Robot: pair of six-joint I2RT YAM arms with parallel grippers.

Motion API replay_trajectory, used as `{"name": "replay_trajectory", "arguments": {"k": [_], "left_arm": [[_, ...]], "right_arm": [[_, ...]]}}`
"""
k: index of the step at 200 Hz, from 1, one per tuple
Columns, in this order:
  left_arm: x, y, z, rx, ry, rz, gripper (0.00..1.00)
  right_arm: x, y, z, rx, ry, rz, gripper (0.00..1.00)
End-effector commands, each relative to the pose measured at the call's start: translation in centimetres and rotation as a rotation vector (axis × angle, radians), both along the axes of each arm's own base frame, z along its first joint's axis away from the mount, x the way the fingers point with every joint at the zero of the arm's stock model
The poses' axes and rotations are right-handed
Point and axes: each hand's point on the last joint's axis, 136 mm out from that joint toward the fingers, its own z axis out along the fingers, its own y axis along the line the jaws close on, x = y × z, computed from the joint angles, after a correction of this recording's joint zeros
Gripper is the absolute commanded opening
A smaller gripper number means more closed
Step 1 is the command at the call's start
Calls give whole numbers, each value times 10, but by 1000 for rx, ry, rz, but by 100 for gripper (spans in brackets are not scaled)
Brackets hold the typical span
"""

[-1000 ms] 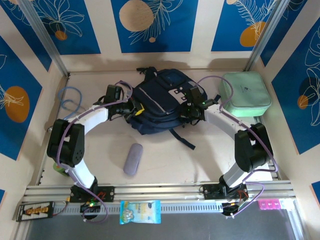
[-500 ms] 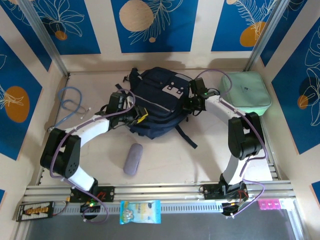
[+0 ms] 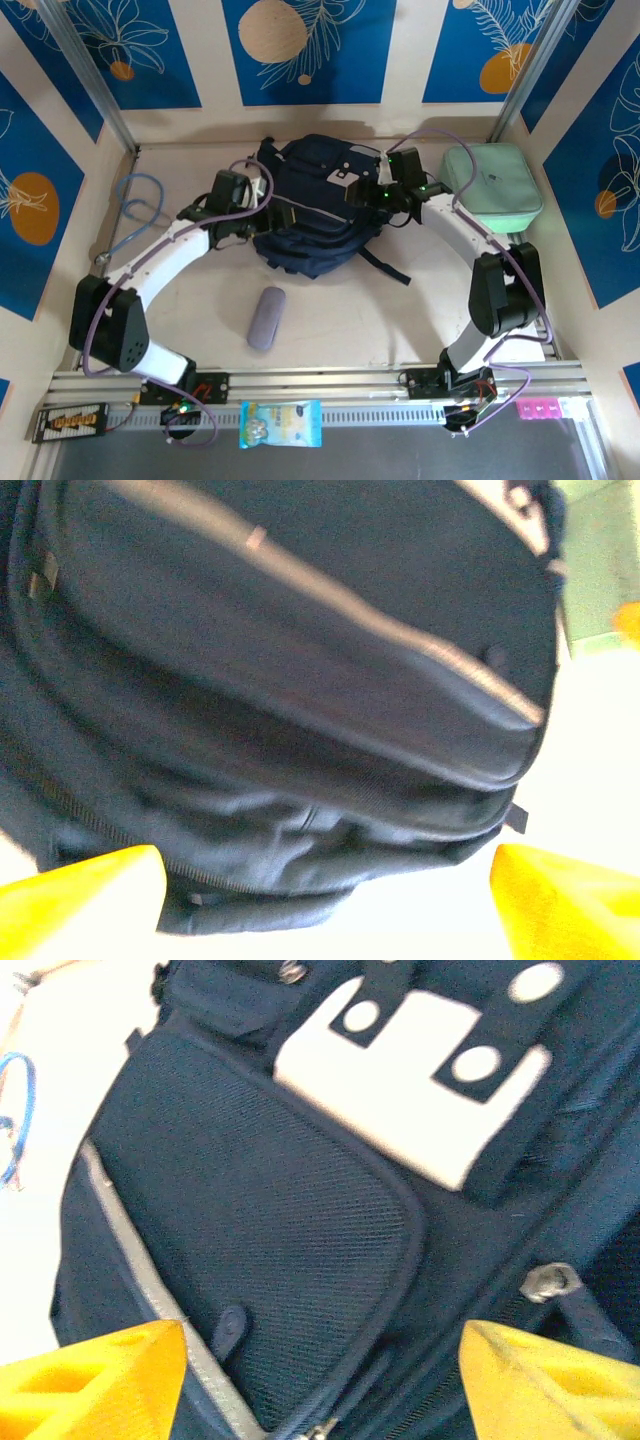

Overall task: Pack the student bag
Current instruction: Adjust the student bag at the center of the table.

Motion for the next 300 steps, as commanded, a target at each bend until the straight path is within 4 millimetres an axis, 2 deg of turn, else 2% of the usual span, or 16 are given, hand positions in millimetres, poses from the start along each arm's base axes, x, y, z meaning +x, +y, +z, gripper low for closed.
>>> {"name": "replay_trajectory", "arguments": {"k": [1,31,61,88,118,153,183,221,241,266,283,300], "left_arm": [[24,-8,13,45,-82,-69,86],[52,-28,11,-9,-71,-79,88],[68,-48,7,-61,-37,-121,89],[82,-61,2,-80,-28,-151,89],[98,-83,1,-120,-19,-194,89],[118,-104,-18,-91,12,-194,88],[132,-108,-38,-55,55,-168,87],[139,-108,-47,-45,63,-151,87],[140,-107,-51,-34,66,-142,87],[143,-107,-58,-22,73,-141,87],[144,-108,-56,-18,76,-148,87],[144,-107,-46,-22,61,-150,86]], "right_arm": [[1,22,-13,108,50,53,76],[8,27,-31,116,121,35,77],[1,29,-39,124,154,35,78],[-17,45,-38,182,186,149,78],[-40,49,-43,164,203,242,78],[-61,52,-45,134,214,308,78],[-81,58,-51,89,224,354,77],[-98,69,-60,40,233,388,71],[-98,70,-61,-10,201,372,66],[-93,71,-49,13,159,345,62],[-77,56,-46,10,164,187,63],[-66,48,-43,110,214,35,62]]}}
